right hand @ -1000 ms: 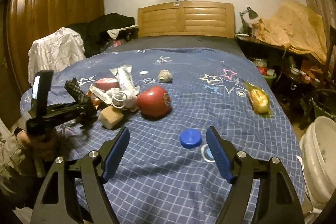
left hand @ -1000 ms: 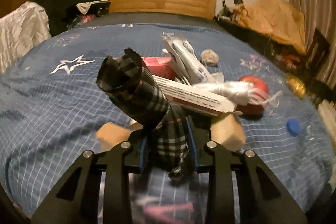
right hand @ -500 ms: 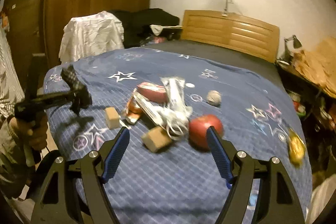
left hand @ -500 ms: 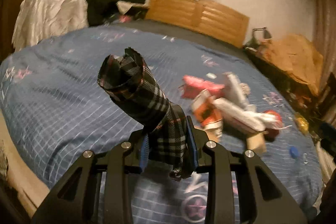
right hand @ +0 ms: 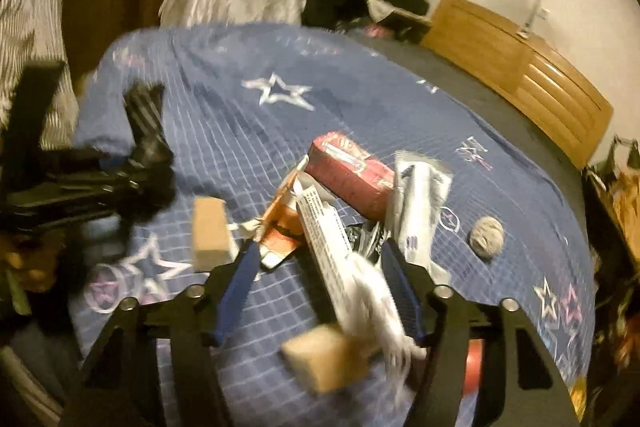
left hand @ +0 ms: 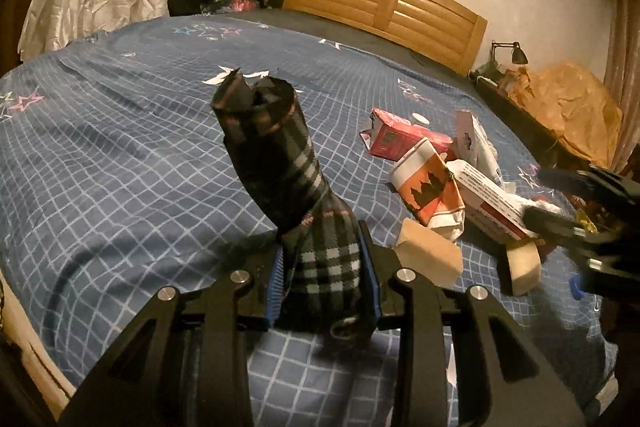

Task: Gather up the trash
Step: 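Grasp the white-red medicine box with the right tool and lift it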

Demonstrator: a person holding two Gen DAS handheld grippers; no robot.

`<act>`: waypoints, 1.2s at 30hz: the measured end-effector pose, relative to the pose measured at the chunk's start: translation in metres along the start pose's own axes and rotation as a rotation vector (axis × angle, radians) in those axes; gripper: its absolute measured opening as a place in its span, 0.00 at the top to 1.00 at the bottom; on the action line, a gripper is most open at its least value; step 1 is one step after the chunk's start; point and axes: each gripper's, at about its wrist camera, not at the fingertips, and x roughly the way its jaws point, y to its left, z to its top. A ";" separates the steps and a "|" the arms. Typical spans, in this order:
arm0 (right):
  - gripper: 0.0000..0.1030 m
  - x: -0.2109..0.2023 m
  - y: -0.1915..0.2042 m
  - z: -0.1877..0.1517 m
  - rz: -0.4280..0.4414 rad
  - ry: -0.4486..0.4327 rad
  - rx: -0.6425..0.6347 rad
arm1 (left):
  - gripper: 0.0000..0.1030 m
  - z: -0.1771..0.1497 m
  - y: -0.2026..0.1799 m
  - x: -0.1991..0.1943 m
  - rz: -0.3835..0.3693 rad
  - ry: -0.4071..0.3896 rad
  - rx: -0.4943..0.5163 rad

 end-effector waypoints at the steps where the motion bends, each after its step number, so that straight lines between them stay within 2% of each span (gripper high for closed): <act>1: 0.44 0.014 0.001 0.001 -0.006 0.029 -0.023 | 0.69 0.000 0.000 0.001 -0.002 -0.001 -0.002; 3: 0.51 0.030 0.003 0.001 -0.014 0.057 -0.045 | 0.67 0.001 -0.001 0.006 -0.004 0.005 -0.004; 5: 0.67 0.040 0.007 0.000 -0.016 0.058 -0.073 | 0.62 0.001 0.001 0.013 0.008 0.027 -0.014; 6: 0.79 0.042 0.007 -0.001 -0.020 0.055 -0.075 | 0.61 0.000 0.002 0.017 0.007 0.040 -0.022; 8: 0.82 0.039 0.005 -0.001 -0.018 0.029 -0.038 | 0.62 0.000 0.003 0.020 -0.010 0.048 -0.027; 9: 0.87 0.036 0.003 -0.001 -0.015 0.016 -0.020 | 0.66 0.000 0.003 0.020 -0.019 0.046 -0.027; 14: 0.89 -0.011 -0.009 0.008 0.018 -0.096 0.099 | 0.69 -0.001 0.015 0.019 -0.076 0.038 -0.084; 18: 0.89 -0.061 -0.023 0.015 0.012 -0.211 0.185 | 0.70 -0.003 0.014 0.020 -0.066 0.034 -0.087; 22: 0.89 -0.114 -0.056 0.011 0.035 -0.317 0.344 | 0.70 -0.007 0.013 0.018 -0.051 0.032 -0.072; 24: 0.89 -0.135 -0.070 0.002 0.072 -0.353 0.435 | 0.70 -0.007 0.013 0.017 -0.051 0.035 -0.069; 28: 0.89 -0.155 -0.090 -0.036 0.179 -0.373 0.620 | 0.71 -0.005 0.009 0.014 -0.044 0.049 -0.051; 34: 0.89 -0.136 -0.111 -0.112 0.382 -0.322 0.975 | 0.71 -0.008 0.001 0.002 -0.047 0.050 -0.033; 36: 0.89 -0.131 -0.111 -0.130 0.412 -0.309 1.051 | 0.71 -0.010 -0.004 -0.002 -0.050 0.045 -0.028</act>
